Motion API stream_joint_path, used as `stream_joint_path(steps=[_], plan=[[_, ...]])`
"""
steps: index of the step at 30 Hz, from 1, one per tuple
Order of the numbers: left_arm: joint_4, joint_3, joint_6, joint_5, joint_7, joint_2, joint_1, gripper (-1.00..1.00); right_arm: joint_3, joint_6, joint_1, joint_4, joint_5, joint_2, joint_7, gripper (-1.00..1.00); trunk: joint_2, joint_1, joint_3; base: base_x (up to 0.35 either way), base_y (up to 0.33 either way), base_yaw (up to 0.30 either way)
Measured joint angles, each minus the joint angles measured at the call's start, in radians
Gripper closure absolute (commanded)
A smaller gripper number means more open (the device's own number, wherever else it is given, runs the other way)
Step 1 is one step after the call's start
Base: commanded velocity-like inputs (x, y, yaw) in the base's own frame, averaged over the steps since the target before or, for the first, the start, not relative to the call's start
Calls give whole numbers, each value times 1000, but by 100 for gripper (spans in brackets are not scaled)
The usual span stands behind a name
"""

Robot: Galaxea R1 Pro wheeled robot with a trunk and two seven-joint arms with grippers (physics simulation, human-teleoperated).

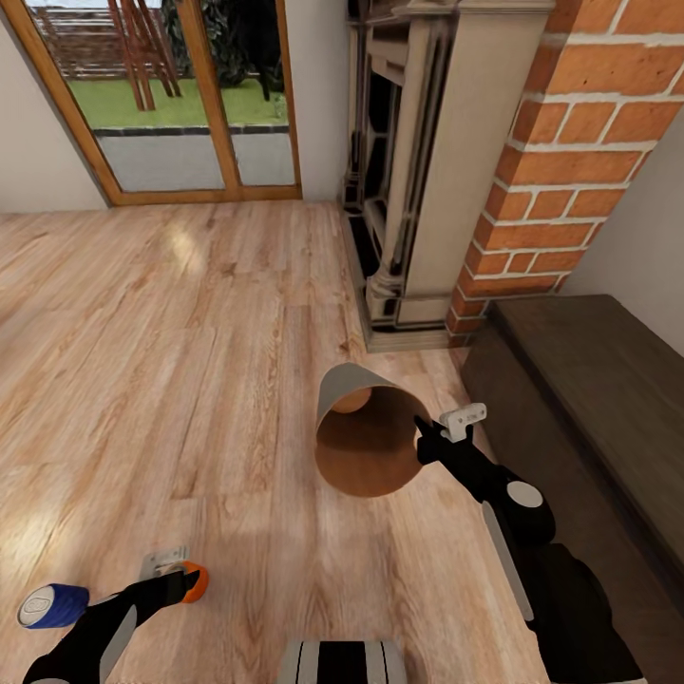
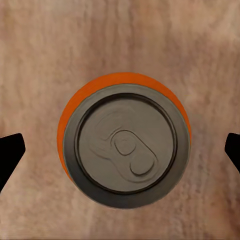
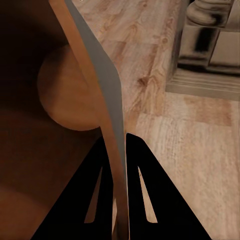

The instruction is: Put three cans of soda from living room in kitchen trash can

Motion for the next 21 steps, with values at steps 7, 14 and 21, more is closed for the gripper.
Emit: stream_joint_path(steps=[7,14,21], plan=[[0,0,0,0,0,0,0,-100,4,0,0,0,1,0,-1,100,0,0,0,0,0,0],[0,0,0,0,0,0,0,-100,5,-1,0,6,-1,0,0,100,0,0,-4,0,0,0],[0,0,-1,-1,0,0,0,-100,5,-2,0,9,2,0,0,100,-1,3,-23,0,0,0]])
